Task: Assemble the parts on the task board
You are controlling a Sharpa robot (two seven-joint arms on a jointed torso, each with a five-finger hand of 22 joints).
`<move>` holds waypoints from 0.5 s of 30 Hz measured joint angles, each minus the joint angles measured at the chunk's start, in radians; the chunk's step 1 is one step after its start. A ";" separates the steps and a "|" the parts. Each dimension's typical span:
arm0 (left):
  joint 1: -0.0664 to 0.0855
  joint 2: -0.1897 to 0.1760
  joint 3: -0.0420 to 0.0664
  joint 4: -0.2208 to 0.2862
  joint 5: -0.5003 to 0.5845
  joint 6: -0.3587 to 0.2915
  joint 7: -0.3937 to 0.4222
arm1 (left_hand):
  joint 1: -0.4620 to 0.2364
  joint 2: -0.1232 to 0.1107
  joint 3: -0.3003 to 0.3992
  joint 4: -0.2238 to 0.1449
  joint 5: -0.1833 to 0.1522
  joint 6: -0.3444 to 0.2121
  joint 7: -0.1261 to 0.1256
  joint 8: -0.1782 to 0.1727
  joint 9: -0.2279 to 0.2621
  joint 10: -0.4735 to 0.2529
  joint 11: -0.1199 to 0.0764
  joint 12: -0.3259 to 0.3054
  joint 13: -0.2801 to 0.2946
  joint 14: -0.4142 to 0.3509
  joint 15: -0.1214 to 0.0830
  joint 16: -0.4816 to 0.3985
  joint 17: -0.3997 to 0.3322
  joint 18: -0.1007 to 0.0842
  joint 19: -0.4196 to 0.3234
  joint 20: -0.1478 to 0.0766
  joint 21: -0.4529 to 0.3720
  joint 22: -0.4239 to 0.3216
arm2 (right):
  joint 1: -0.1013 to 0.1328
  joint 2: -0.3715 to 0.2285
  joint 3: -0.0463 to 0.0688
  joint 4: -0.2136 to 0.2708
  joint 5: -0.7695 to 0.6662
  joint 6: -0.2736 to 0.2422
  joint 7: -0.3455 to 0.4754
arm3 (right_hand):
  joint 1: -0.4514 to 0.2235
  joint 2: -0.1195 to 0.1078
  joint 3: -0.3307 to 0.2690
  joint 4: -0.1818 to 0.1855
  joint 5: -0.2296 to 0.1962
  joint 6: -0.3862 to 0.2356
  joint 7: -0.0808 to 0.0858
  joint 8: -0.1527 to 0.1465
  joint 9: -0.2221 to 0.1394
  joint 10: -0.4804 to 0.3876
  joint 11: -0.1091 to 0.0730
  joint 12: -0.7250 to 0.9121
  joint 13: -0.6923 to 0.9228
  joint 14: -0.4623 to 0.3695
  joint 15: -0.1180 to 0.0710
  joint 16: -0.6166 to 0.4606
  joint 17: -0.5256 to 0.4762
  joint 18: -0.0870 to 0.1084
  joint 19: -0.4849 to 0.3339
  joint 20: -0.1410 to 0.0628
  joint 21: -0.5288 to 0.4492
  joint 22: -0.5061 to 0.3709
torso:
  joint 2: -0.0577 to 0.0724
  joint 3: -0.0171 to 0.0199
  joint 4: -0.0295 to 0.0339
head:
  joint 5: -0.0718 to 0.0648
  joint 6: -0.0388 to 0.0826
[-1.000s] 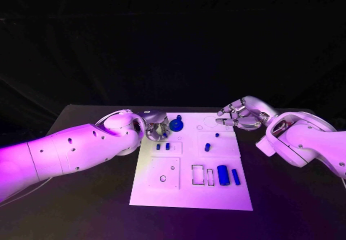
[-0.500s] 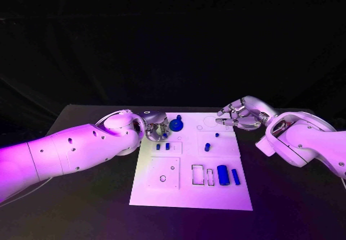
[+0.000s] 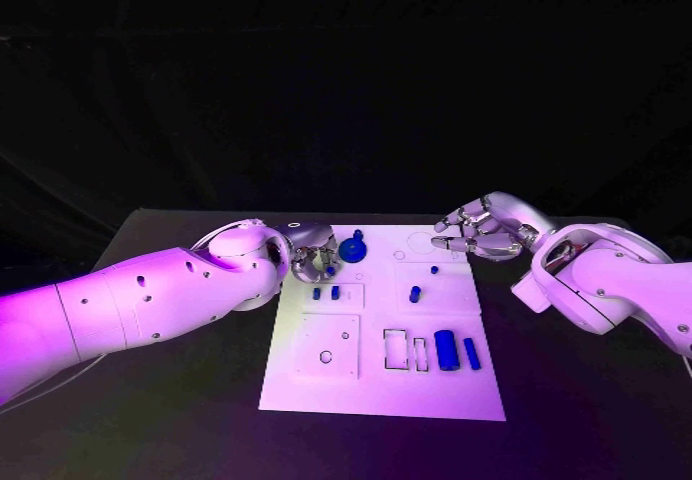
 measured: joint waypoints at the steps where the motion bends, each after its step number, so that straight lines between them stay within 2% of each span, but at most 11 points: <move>1: 0.000 0.000 0.000 0.000 0.000 0.000 -0.001 | 0.000 0.000 0.000 0.000 0.000 -0.006 0.000 0.000 -0.002 0.000 0.000 0.000 0.000 0.000 0.000 -0.001 -0.002 0.000 0.000 0.000 -0.003 -0.002 | 0.000 0.000 0.000 0.000 0.000 0.000 0.000 | 0.000 0.000 0.000 0.000 0.000 0.000 0.000 0.000 0.000 0.000 0.000 0.000 0.000 0.000 0.000 0.000 0.000 0.000 0.000 0.000 0.000 0.000 | 0.000 0.0000 0.0000 | 0.000 0.000; 7: 0.000 -0.001 0.000 -0.001 0.000 0.002 -0.004 | -0.008 0.000 -0.001 0.001 0.001 -0.008 0.002 0.000 -0.005 -0.004 0.004 -0.006 0.000 -0.003 0.003 -0.005 -0.004 0.000 -0.004 0.003 -0.003 -0.003 | 0.000 0.000 0.000 0.000 0.000 0.000 0.000 | 0.000 0.000 0.000 0.000 0.000 0.000 0.000 0.000 0.000 0.000 0.000 0.000 0.000 0.000 0.000 0.000 0.000 0.000 0.000 0.000 0.000 0.000 | 0.000 0.0000 0.0000 | -0.001 -0.001; 10: 0.000 -0.001 0.000 -0.001 0.001 0.002 -0.005 | -0.016 -0.008 -0.003 0.003 0.001 -0.021 0.003 0.000 -0.009 -0.011 0.004 -0.008 0.001 -0.010 0.006 -0.013 -0.016 0.000 -0.013 0.005 -0.015 -0.012 | 0.000 0.000 0.000 -0.001 0.000 0.000 0.000 | 0.000 0.000 0.000 0.000 0.000 0.000 0.000 0.000 0.000 0.000 0.000 0.000 0.000 0.000 0.000 0.000 0.000 0.000 0.000 0.000 0.000 0.000 | 0.000 0.0000 0.0001 | -0.002 -0.002; 15: 0.000 -0.001 0.000 -0.001 0.001 0.002 -0.007 | -0.016 -0.008 -0.003 0.003 0.001 -0.042 0.004 0.000 -0.016 -0.013 0.005 -0.012 0.002 -0.018 0.007 -0.021 -0.033 0.000 -0.020 0.009 -0.022 -0.023 | 0.000 0.000 0.000 -0.001 0.000 0.000 0.000 | 0.000 0.000 0.000 0.000 0.000 0.000 0.000 0.000 0.000 0.000 0.000 0.000 0.000 0.000 0.000 0.000 0.000 0.000 0.000 0.000 0.000 0.000 | 0.000 0.0000 0.0002 | -0.002 -0.002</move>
